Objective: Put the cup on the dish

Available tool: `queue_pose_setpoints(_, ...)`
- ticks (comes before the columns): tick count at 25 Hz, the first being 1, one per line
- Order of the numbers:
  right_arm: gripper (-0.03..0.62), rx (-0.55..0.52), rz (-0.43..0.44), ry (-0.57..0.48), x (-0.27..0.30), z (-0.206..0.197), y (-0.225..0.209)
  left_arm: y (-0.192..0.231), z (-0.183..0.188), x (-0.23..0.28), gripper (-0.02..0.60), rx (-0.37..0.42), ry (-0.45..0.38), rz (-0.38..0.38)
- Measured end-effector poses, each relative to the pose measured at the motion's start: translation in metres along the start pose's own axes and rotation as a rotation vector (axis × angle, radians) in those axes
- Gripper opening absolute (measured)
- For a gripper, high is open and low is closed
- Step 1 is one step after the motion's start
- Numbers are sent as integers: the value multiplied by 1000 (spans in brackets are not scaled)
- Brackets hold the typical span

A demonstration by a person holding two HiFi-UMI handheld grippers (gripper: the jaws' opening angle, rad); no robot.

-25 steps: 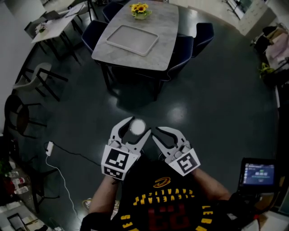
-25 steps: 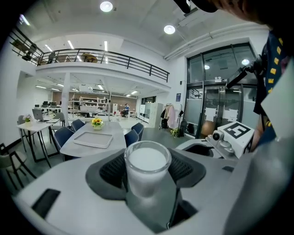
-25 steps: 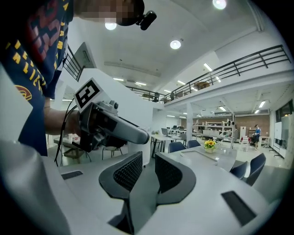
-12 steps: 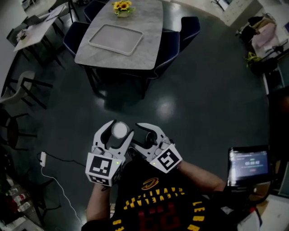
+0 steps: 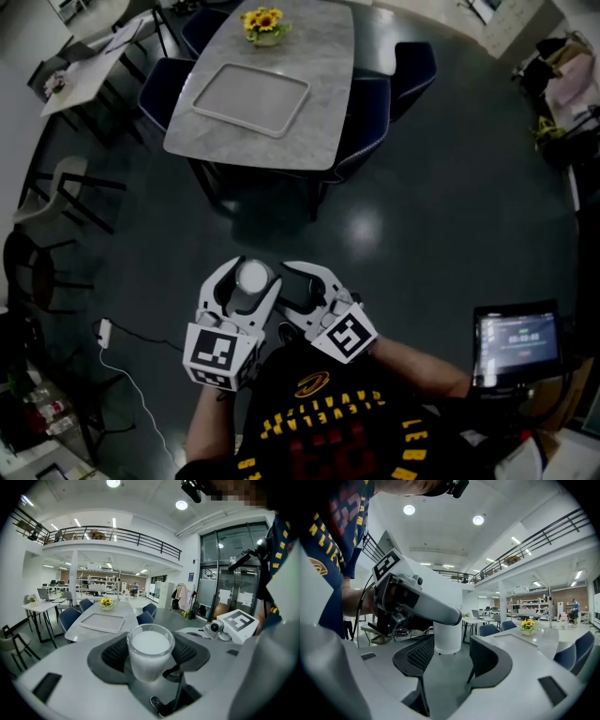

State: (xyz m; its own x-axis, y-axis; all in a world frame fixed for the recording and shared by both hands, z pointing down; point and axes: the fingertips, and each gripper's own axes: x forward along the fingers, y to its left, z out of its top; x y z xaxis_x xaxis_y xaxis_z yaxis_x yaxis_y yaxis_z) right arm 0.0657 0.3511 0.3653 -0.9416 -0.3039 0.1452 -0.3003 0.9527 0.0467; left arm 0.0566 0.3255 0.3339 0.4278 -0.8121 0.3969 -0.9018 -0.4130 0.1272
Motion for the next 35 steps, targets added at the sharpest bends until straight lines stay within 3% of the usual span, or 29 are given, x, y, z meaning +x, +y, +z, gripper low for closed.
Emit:
queue_pose_setpoints(12, 222, 7, 26, -39, 20, 0, -112, 34, 44, 95, 270, 2, -5, 61)
queue_pose_setpoints(26, 221, 40, 114, -38, 40, -6, -131, 49, 49, 123, 270, -24, 0, 98)
queue_pose_setpoints(35, 221, 20, 115, -22, 82, -6, -150, 80, 56, 140, 270, -29, -6, 57)
